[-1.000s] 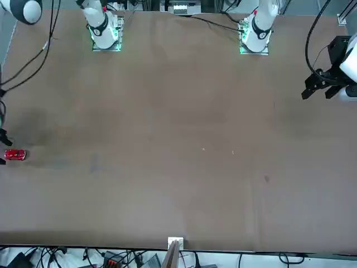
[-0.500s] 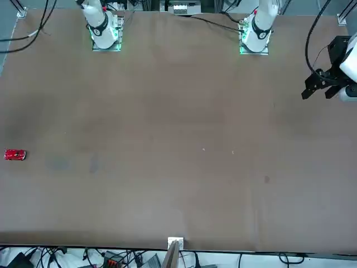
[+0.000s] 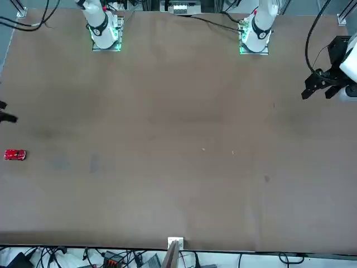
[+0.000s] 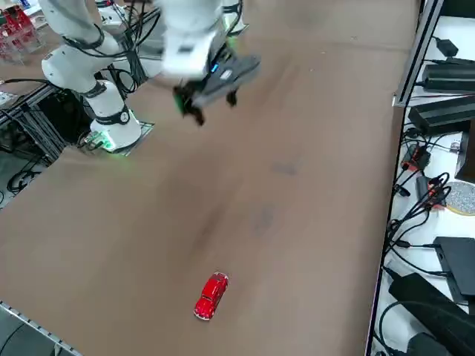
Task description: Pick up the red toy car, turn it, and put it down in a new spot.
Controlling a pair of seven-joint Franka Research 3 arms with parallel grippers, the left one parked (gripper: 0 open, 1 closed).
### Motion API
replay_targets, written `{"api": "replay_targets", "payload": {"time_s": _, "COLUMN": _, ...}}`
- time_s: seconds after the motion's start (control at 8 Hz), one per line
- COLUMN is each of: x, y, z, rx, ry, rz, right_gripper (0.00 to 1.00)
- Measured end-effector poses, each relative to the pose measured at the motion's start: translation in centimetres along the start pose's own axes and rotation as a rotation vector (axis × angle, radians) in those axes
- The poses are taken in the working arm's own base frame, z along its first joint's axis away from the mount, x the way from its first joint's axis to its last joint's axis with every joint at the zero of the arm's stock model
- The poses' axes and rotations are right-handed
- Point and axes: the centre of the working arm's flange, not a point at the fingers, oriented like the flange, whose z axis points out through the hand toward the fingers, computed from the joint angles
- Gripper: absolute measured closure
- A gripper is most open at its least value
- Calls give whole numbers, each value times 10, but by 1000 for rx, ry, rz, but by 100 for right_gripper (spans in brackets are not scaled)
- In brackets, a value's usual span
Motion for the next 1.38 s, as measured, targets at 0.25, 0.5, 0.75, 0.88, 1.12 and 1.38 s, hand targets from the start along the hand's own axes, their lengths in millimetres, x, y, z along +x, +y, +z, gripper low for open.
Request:
{"api": "replay_targets", "payload": {"time_s": 0.25, "x": -57, "y": -98, "z": -19, "rx": -118, "ry": 49, "rz": -203, "right_gripper": 0}}
{"api": "replay_targets", "payload": {"time_s": 0.5, "x": -119, "y": -172, "z": -23, "rx": -186, "ry": 100, "rz": -392, "right_gripper": 0}}
{"api": "replay_targets", "payload": {"time_s": 0.75, "x": -144, "y": -180, "z": -16, "rx": -195, "ry": 140, "rz": -536, "right_gripper": 0}}
{"api": "replay_targets", "payload": {"time_s": 0.88, "x": -148, "y": -172, "z": -18, "rx": -188, "ry": 169, "rz": -571, "right_gripper": 0}}
{"api": "replay_targets", "payload": {"time_s": 1.12, "x": -143, "y": -139, "z": -26, "rx": -143, "ry": 183, "rz": -538, "right_gripper": 0}}
{"api": "replay_targets", "payload": {"time_s": 1.38, "x": -139, "y": -122, "z": -29, "rx": -135, "ry": 182, "rz": -516, "right_gripper": 0}}
